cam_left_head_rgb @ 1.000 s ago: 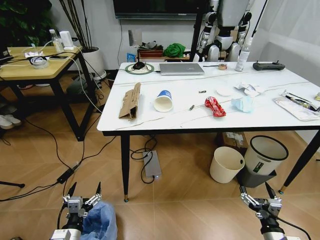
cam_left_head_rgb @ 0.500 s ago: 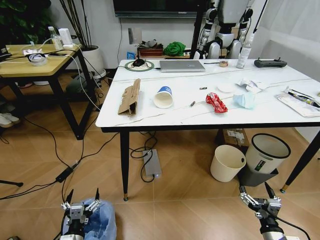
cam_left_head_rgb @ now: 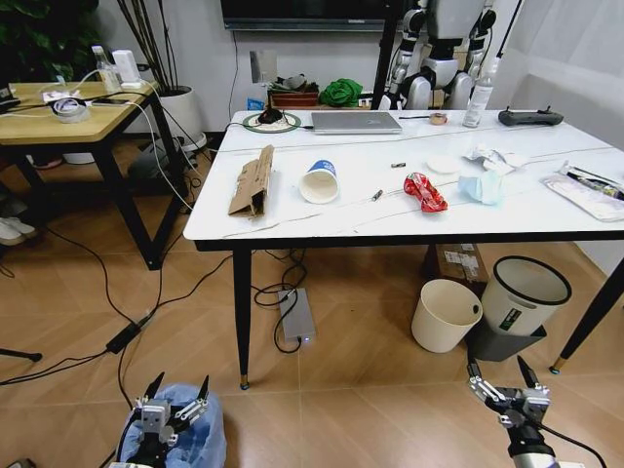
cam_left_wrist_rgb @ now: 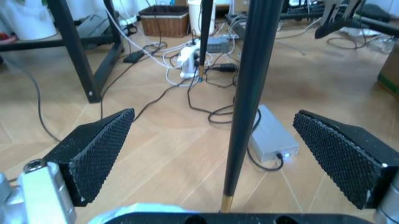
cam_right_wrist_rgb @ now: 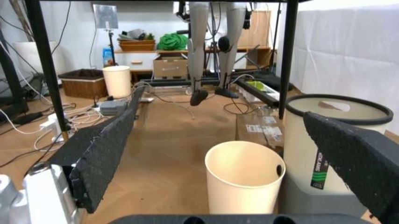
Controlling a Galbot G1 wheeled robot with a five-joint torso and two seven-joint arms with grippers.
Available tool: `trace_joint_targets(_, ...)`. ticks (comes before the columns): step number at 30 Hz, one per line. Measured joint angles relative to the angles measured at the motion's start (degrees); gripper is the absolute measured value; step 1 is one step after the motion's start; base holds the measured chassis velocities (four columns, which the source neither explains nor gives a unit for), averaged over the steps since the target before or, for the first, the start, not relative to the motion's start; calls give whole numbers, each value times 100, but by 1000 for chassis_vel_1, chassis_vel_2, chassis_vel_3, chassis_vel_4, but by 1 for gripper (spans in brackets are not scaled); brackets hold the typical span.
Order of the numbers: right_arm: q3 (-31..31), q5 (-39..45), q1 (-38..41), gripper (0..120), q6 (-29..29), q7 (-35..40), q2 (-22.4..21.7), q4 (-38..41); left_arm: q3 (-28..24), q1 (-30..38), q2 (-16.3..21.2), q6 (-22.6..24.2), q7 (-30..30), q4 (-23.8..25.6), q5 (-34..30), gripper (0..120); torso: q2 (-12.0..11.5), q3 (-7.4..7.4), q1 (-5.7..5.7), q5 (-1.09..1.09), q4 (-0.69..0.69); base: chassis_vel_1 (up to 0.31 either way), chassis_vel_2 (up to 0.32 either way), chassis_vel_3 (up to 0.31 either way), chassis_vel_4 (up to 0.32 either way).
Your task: Pick up the trash bin and place the trash from the table into it.
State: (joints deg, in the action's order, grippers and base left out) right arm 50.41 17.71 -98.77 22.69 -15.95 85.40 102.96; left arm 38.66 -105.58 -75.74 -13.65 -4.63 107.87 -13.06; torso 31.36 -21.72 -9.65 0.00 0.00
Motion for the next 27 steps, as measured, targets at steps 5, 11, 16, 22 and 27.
trace_joint_targets(5,-5,6,4,100,2,2,3,-7,3,-20,64,44,67,-33,31,100,-115,71,45,0,0,0,0,0,0)
trace_joint_targets(11,-7,22,27,100,0,8,5,-18,35,15,111,1,122,-99,103,100,-254,154,99,0,0,0,0,0,0)
trace_joint_targets(16,-2,34,36,100,-1,11,4,-35,38,29,159,-58,176,-124,212,100,-348,217,132,0,0,0,0,0,0)
trace_joint_targets(22,4,48,35,100,-3,14,14,-36,28,147,194,-394,117,-301,388,100,-486,307,180,1,1,0,0,0,0)
trace_joint_targets(27,11,52,23,100,-2,15,26,-31,27,347,201,-831,365,-527,913,100,-604,380,224,0,-1,0,0,0,0)
